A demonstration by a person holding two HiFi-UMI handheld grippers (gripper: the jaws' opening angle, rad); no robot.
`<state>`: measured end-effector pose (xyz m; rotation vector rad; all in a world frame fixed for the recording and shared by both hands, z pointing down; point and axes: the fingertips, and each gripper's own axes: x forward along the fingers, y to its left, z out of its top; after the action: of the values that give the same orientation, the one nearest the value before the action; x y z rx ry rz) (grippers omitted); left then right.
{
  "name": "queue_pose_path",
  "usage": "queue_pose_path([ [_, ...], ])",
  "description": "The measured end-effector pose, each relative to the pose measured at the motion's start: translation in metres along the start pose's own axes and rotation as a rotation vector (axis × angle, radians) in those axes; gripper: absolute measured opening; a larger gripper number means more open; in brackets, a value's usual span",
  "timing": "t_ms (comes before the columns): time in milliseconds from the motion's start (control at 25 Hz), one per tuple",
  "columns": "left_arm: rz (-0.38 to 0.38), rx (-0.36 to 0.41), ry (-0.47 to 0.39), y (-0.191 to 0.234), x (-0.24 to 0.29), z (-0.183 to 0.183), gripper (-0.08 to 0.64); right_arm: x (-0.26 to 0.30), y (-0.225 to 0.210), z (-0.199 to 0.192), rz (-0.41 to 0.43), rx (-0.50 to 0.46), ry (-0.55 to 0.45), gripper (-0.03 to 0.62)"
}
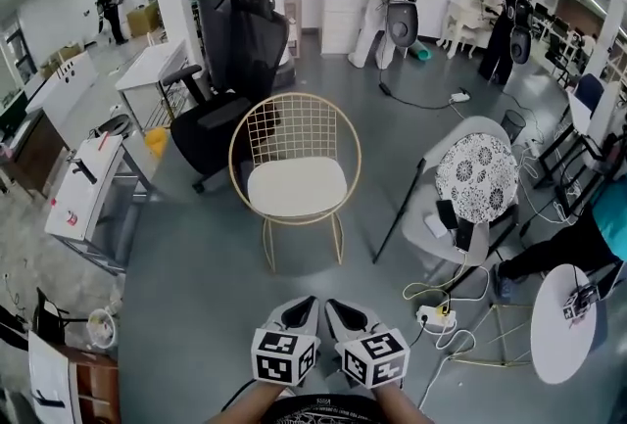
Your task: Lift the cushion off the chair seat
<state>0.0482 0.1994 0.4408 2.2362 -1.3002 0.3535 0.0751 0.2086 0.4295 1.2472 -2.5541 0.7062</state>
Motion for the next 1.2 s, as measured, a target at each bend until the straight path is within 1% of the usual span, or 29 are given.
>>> queue_pose_path([
  [240, 0.055, -0.033, 0.0, -0.006, 0.04, 0.023, -0.009, 0.012, -0.042, 0.021, 0.062, 0.022, 0.012, -0.002],
  [480, 0.125, -0.075, 0.026, -0.012, 0.07, 0.024, -0.009, 0.014, -0.077, 0.034, 0.122, 0.043, 0.021, -0.002],
  [720, 0.165, -0.039, 0.022, -0.018, 0.085, 0.032, -0.009, 0.018, -0.095, 0.042, 0.16, 0.032, 0.019, -0.002],
  [800, 0.167, -0.038, 0.021, -0.019, 0.09, 0.035, -0.009, 0.016, -0.099, 0.044, 0.16, 0.037, 0.012, -0.002],
  [960, 0.147, -0.028, 0.03, -0.025, 0.103, 0.039, -0.009, 0.018, -0.111, 0.046, 0.137, 0.055, 0.009, -0.002],
  [1200, 0.093, -0.037, 0.028, -0.022, 0.125, 0.049, -0.009, 0.026, -0.123, 0.051, 0.091, 0.051, 0.009, -0.002],
])
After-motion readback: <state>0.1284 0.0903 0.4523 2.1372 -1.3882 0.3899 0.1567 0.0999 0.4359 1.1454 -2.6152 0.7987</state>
